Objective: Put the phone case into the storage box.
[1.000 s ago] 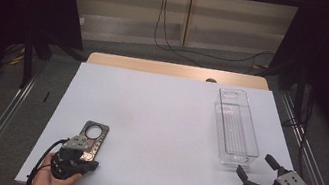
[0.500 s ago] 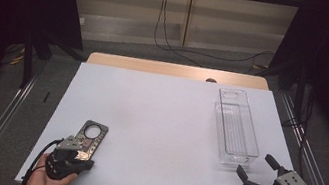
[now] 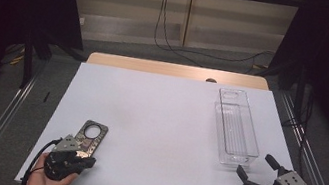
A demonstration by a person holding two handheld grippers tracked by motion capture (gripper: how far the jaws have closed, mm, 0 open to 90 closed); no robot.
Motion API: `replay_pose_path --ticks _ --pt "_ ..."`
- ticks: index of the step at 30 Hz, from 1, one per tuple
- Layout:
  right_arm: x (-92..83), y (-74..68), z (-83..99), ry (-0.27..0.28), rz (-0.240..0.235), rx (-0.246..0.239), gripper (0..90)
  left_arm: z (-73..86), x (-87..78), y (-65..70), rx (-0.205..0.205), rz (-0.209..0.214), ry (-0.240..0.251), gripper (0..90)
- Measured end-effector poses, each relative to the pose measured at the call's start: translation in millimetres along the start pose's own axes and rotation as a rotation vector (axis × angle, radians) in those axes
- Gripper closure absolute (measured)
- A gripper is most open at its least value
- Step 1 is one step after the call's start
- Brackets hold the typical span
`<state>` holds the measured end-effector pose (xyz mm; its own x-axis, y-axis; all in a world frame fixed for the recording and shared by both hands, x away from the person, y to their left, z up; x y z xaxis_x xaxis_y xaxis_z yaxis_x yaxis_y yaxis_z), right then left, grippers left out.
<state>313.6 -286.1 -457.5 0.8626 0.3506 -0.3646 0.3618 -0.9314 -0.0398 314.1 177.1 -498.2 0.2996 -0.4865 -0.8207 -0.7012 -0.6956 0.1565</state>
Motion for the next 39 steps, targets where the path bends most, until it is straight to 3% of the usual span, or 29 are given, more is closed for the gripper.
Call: replay_pose_path --ticks 3,11,17,18,19,22,28,31,39 --pt "-0.1 -0.1 0.0 0.000 0.000 0.001 0.1 -3.4 -2.9 0.7 0.012 -0.004 0.029 79.4" --pt "-0.4 -0.3 -0.2 0.001 0.001 0.003 0.1 -11.1 -7.6 4.5 0.026 -0.029 0.080 48.7" --pt "-0.7 0.1 -0.3 0.002 0.002 0.004 0.1 -17.9 -16.1 0.8 0.010 -0.048 0.136 29.2" --pt "-0.7 0.1 -0.3 0.002 0.002 0.004 0.1 -19.5 -18.4 -0.3 0.002 -0.055 0.156 29.2" --pt "-0.6 0.0 -0.3 0.002 0.001 0.005 0.1 -21.1 -21.5 -2.4 -0.002 -0.064 0.172 22.7" --pt "-0.3 0.2 -0.3 0.002 0.002 0.004 0.1 -22.4 -29.4 -10.9 -0.032 -0.088 0.201 14.7" --pt "0.1 0.2 -0.4 0.001 0.004 0.004 0.1 -18.0 -42.5 -27.7 -0.077 -0.115 0.239 7.9" --pt "0.4 0.2 -0.5 0.001 0.004 0.005 0.1 -16.1 -45.0 -33.2 -0.092 -0.116 0.234 5.0" --pt "2.4 -0.9 -0.9 -0.001 -0.003 0.004 0.1 -12.2 -34.4 -47.6 -0.101 -0.088 0.140 4.1"
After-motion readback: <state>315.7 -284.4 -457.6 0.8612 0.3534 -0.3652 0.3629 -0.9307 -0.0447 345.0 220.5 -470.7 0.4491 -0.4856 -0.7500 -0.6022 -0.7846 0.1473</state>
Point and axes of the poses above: each handheld gripper's, and its own axes: x roughly forward along the jaws, z roughly out of its underside, y roughly to its right, the point moved 10 cm from there along x, roughly forward along the jaws, and after that the axes turned 9 degrees about -y, right-handed, at the moved point
